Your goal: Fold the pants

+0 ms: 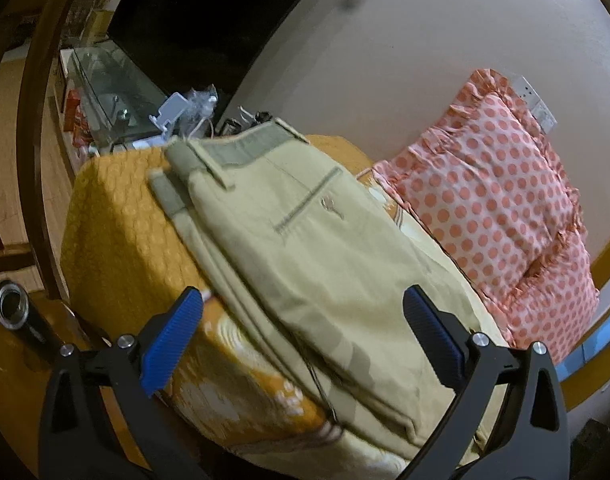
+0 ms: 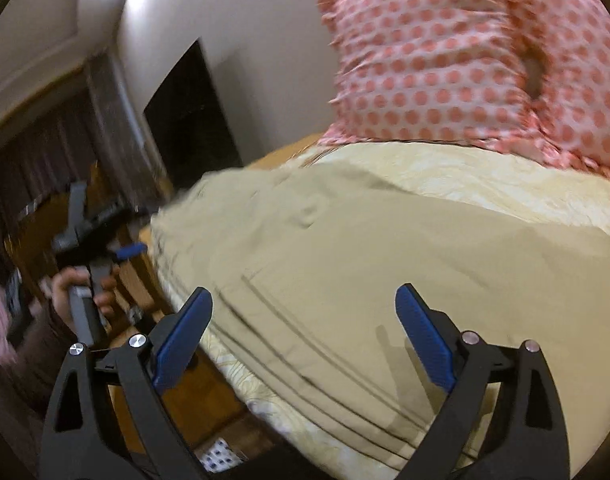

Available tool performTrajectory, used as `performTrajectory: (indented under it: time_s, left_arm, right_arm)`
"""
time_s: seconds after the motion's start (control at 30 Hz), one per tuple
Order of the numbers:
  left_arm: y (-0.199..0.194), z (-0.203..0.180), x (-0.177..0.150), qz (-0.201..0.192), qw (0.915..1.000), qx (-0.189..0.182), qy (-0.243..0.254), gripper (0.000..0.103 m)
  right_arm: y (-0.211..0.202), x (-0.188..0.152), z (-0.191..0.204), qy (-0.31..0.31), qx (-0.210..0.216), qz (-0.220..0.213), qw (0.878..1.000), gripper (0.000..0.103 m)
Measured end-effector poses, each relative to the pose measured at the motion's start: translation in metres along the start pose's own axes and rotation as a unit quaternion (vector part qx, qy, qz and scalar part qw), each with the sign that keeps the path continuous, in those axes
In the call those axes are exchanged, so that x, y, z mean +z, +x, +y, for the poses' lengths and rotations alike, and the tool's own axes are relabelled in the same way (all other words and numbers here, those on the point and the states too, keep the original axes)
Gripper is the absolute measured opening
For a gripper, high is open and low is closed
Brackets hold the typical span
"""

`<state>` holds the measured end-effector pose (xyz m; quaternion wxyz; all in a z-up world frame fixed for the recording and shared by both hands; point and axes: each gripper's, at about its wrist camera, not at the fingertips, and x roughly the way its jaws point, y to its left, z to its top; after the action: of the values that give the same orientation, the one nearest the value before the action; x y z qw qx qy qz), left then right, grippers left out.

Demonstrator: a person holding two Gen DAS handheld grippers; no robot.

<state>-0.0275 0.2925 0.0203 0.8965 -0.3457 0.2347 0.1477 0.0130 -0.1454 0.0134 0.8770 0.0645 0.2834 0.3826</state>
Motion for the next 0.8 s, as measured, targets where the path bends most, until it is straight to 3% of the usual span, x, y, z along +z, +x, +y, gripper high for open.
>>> performTrajectory:
  time_s: [0.17, 0.23, 0.3, 0.33, 0.4, 0.5, 0.6, 0.7, 0.77, 0.8]
  left_arm:
    - [0.017, 0.004, 0.018, 0.009, 0.9998, 0.019, -0.006, 0.098]
    - [0.024, 0.005, 0.025, 0.015, 0.9993, 0.032, -0.014, 0.091]
    - [0.031, 0.008, 0.03, 0.024, 0.9982, 0.047, -0.027, 0.05]
    - [0.038, 0.012, 0.032, 0.039, 0.9971, 0.057, -0.033, 0.019]
    - [0.04, 0.009, 0.035, 0.04, 0.9973, 0.059, -0.02, 0.014]
    - [0.029, -0.032, 0.038, 0.015, 0.9923, 0.092, 0.082, 0.01]
    - [0.005, -0.097, 0.039, -0.025, 0.982, 0.052, 0.18, 0.007]
    - [-0.019, -0.181, 0.016, -0.043, 0.956, -0.03, 0.289, 0.006]
    - [-0.036, -0.241, -0.025, -0.046, 0.9198, -0.1, 0.377, 0.006]
    - [-0.043, -0.266, -0.051, -0.04, 0.8972, -0.139, 0.417, 0.006]
  right_arm:
    - [-0.005, 0.005, -0.013, 0.036, 0.007, -0.004, 0.999, 0.095]
    - [-0.008, 0.003, -0.014, 0.04, 0.01, -0.006, 0.999, 0.095]
    - [-0.009, 0.002, -0.016, 0.044, 0.014, -0.009, 0.999, 0.095]
    - [-0.011, 0.002, -0.018, 0.046, 0.016, -0.013, 0.999, 0.095]
    - [-0.013, 0.004, -0.024, 0.05, 0.017, -0.018, 0.998, 0.095]
    - [-0.029, 0.006, -0.037, 0.059, 0.01, -0.041, 0.997, 0.095]
    - [-0.046, 0.008, -0.054, 0.075, -0.005, -0.07, 0.995, 0.095]
    - [-0.072, 0.01, -0.073, 0.098, -0.031, -0.106, 0.989, 0.095]
    - [-0.094, 0.009, -0.087, 0.117, -0.053, -0.132, 0.983, 0.095]
    - [-0.105, 0.008, -0.094, 0.127, -0.064, -0.144, 0.979, 0.095]
